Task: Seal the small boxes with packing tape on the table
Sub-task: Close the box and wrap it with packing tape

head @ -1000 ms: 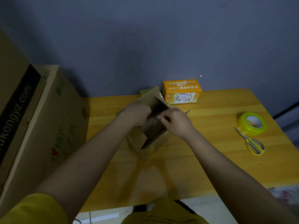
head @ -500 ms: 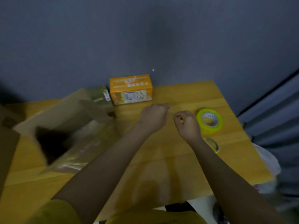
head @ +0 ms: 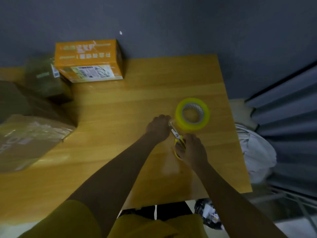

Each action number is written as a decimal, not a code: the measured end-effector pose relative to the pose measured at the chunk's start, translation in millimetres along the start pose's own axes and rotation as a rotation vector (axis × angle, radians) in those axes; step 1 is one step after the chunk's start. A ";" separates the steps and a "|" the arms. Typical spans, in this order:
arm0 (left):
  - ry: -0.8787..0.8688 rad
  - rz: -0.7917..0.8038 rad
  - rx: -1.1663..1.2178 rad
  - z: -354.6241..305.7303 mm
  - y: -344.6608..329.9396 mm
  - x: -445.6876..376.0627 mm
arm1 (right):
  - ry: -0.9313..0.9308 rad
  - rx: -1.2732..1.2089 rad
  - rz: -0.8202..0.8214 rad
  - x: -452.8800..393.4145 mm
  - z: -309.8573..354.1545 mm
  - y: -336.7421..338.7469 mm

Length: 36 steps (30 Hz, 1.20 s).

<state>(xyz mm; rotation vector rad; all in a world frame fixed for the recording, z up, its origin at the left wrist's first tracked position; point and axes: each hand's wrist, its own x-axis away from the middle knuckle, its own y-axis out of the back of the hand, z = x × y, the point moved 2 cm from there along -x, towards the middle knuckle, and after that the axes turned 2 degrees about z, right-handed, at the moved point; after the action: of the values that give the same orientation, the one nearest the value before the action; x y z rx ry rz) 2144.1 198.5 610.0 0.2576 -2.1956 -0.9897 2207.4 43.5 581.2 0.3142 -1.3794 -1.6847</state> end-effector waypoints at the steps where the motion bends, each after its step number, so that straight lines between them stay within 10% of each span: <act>1: -0.002 0.003 0.005 -4.1 -1.8 -6.7 | -0.008 0.027 0.013 -0.8 0.5 -4.9; 11: 0.085 -0.011 -0.095 -11.2 -6.7 -44.3 | -0.063 -0.192 0.078 1.0 -12.0 -4.7; 17: 0.047 0.003 -0.117 -9.3 -6.0 -45.2 | 0.095 0.206 -0.303 -21.0 -1.2 17.4; 23: 0.058 0.001 -0.127 -10.4 -11.3 -44.9 | 0.158 0.399 0.054 -73.0 -8.3 28.8; 36: 0.107 -0.140 -0.007 -5.8 -18.6 -34.7 | 0.154 0.416 -0.167 -64.7 -7.6 24.8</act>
<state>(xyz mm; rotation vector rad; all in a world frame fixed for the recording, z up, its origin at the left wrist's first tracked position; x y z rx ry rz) 2171.6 197.5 581.2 0.4563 -2.0989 -1.0354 2260.3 88.8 578.8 0.7974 -1.6146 -1.4569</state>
